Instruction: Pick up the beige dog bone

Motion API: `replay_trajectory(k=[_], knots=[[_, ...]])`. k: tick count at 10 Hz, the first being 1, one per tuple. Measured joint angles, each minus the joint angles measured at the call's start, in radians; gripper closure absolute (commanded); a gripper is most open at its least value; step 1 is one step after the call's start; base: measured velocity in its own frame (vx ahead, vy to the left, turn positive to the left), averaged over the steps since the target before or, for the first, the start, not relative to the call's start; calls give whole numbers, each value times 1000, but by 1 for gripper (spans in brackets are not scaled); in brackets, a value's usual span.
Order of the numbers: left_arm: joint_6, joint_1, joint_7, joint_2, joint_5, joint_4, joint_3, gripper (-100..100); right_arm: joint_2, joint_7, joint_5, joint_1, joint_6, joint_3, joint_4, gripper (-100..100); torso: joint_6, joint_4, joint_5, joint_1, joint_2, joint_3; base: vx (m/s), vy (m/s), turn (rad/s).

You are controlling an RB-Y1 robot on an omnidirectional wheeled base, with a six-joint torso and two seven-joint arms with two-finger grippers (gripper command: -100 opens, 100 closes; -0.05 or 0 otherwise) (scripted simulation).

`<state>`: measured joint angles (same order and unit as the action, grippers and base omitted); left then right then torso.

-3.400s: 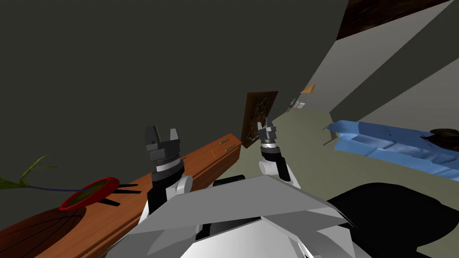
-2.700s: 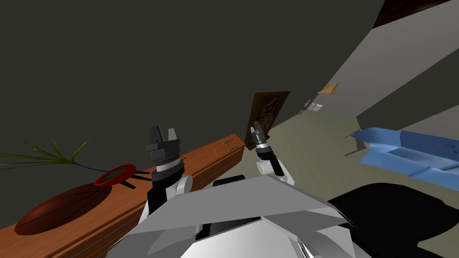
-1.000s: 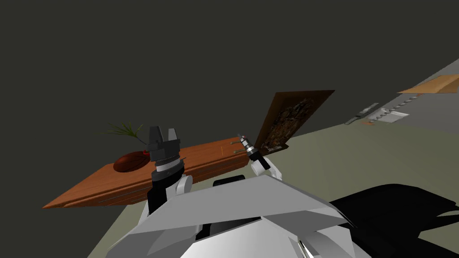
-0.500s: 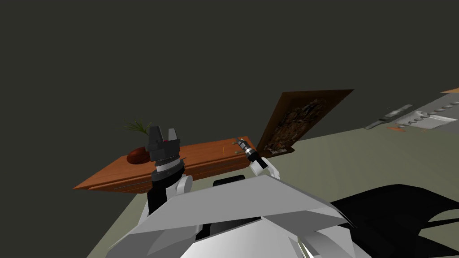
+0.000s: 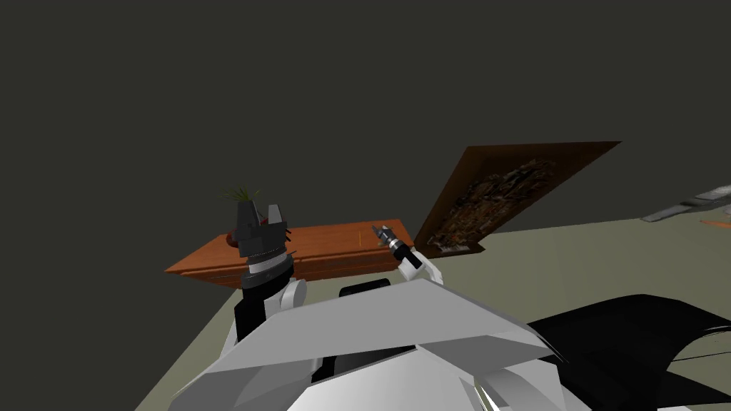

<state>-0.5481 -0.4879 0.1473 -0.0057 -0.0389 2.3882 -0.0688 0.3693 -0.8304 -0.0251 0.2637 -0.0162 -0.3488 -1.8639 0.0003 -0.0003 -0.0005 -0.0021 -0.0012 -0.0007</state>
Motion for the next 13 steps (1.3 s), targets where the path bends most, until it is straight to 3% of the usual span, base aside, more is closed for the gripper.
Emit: replay_trajectory(k=[13], knots=[[0,0,0,0,0,0,0,0,123,-377,1,-125,177,-126,262,-100,1,0,0,1,0,0,-4,-34,174]])
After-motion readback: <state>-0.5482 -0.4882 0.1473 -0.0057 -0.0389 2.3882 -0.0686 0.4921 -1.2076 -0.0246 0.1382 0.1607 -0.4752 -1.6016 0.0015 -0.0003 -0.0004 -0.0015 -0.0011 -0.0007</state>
